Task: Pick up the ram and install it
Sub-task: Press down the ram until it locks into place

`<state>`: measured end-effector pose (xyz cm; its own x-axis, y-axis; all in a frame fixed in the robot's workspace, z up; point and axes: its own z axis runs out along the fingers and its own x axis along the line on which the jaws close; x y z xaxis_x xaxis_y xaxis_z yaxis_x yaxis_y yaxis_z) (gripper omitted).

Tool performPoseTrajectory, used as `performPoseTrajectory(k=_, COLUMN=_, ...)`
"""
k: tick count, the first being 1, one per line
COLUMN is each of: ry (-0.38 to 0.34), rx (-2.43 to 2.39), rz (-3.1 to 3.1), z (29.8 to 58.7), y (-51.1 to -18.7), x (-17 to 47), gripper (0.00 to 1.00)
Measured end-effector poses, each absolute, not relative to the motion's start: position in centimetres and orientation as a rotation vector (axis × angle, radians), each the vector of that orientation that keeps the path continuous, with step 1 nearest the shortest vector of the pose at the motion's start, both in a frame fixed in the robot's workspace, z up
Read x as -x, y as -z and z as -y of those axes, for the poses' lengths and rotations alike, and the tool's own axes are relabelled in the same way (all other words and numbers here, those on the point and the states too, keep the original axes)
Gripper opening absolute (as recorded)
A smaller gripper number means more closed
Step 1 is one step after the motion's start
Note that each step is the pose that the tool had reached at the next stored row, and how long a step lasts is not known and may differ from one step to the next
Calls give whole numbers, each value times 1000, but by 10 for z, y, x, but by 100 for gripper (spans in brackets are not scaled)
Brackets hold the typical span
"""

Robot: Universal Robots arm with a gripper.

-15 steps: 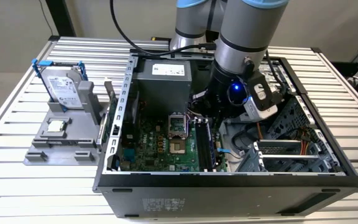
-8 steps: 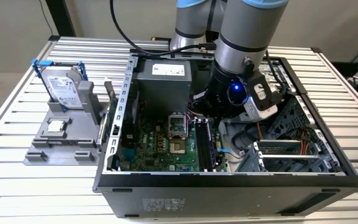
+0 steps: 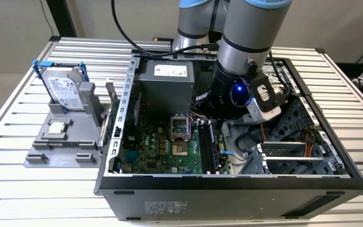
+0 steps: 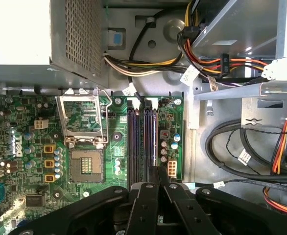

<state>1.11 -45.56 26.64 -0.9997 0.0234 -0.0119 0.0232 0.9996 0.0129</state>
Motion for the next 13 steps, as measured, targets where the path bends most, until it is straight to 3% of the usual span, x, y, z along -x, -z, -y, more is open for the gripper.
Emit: performPoseTrajectory(k=13, ry=-21, rx=29, rz=-3130, z=456, y=-268, x=-11, gripper=0)
